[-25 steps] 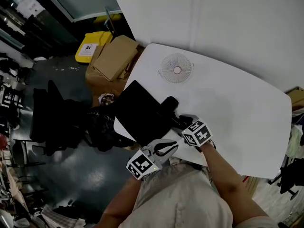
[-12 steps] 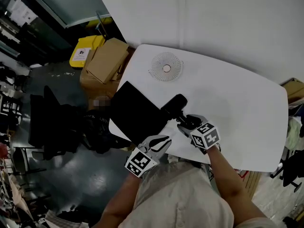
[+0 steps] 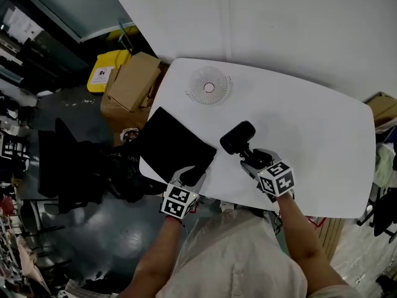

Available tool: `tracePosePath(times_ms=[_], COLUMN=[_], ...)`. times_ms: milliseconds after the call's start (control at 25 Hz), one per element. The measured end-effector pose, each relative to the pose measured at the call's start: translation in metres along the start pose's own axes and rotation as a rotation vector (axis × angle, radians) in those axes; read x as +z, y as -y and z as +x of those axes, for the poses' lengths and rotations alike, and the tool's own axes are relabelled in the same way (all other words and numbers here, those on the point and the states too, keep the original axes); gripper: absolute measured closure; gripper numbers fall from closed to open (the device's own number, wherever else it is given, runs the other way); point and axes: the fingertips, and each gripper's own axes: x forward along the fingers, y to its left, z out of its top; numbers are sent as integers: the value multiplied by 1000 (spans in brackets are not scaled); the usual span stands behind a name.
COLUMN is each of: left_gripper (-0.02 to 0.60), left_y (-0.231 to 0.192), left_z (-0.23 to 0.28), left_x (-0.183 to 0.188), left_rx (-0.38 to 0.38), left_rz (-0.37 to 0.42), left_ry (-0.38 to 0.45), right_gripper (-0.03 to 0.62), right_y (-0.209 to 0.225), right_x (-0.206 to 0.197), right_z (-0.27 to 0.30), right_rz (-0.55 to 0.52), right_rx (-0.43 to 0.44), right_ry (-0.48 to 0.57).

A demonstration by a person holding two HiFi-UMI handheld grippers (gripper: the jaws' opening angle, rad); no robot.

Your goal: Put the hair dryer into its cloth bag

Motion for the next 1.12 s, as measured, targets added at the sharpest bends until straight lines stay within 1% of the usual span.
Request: tracePosePath(times_ms=[80, 240, 320, 440, 600, 720, 840, 920, 1000, 1120], left_gripper=[465, 465, 466, 465, 466, 466, 476, 508, 539, 551], left_y=[-3, -17, -20, -21, -26, -29, -27, -25, -26, -26], left_z=[6, 20, 27, 36, 46, 50, 52, 53, 52, 50], left_x=[-5, -20, -26, -28, -35, -38, -39, -38, -36, -28], left_rx=[20, 86, 89, 85, 109, 118, 108, 99, 97, 90], left_rz=[12, 73, 93, 104, 127, 92, 95, 97, 83, 53], left_ry=[-40, -164, -204, -239, -310, -320, -323, -334, -332, -307], right_gripper=[329, 329, 329, 329, 330, 330, 330, 330, 330, 330], right_y=[1, 2, 1, 1, 1, 2, 4, 5, 7, 10], right_x=[-1, 1, 2, 2, 2, 1, -1, -2, -4, -6], right_z=[-4, -8, -9, -10, -12, -13, -16, -18, -20, -24], right_rz=[11, 19, 22, 28, 36, 40, 43, 47, 52, 60], right_rx=[-5, -7, -8, -11, -14, -14, -17, -21, -24, -28], right_ry=[9, 23, 28, 34, 38, 40, 39, 39, 38, 41])
